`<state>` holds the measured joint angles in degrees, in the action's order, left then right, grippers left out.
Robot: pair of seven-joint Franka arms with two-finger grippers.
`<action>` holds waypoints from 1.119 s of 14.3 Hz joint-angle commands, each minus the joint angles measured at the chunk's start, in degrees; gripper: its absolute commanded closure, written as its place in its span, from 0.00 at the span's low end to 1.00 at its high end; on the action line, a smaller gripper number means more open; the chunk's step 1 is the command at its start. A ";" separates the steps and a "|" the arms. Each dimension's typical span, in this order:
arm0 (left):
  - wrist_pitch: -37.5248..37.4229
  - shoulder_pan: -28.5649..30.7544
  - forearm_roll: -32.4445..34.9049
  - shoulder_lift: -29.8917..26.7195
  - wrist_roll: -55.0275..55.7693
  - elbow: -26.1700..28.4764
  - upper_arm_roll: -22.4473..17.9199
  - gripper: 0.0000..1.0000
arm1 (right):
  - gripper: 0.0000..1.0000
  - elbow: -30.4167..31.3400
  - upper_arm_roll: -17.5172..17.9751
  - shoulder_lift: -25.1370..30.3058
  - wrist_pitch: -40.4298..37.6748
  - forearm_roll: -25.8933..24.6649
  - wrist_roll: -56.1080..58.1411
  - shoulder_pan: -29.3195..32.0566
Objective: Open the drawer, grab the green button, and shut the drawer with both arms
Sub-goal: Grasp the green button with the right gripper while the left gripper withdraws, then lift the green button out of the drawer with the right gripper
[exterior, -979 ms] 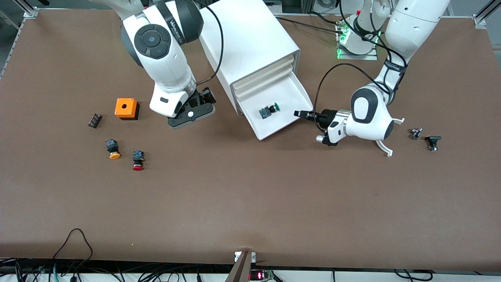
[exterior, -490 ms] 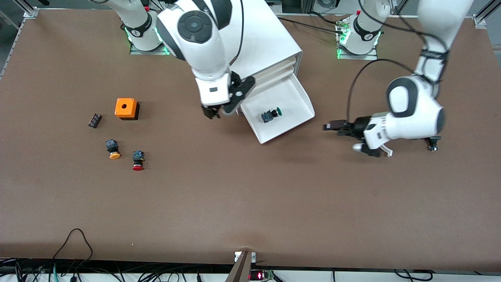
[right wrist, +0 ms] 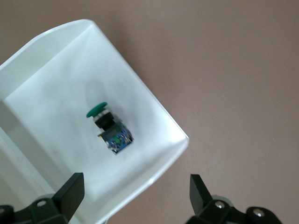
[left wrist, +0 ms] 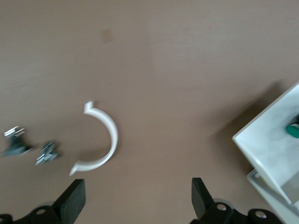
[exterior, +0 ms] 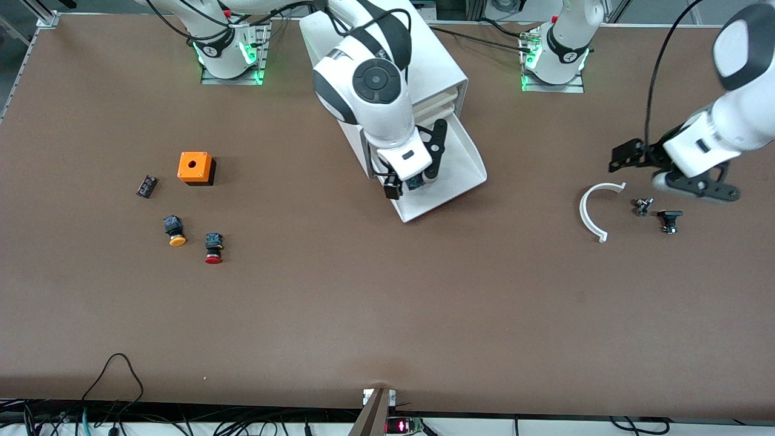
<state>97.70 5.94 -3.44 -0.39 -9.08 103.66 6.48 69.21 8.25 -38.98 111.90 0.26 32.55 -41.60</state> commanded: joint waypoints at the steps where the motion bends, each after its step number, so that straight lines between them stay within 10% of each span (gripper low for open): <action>1: -4.35 -0.06 6.32 -0.32 3.02 -4.51 0.37 0.00 | 0.00 -2.50 -1.84 -4.33 0.77 -0.60 5.40 -3.22; 16: -6.38 0.65 6.87 -0.76 7.94 -4.61 -1.30 0.00 | 0.00 -2.06 -0.44 -9.80 3.59 -7.99 13.07 -5.51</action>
<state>92.53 6.54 2.57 -0.89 -2.23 100.04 5.03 68.91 7.14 -47.27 115.39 -7.12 45.05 -46.86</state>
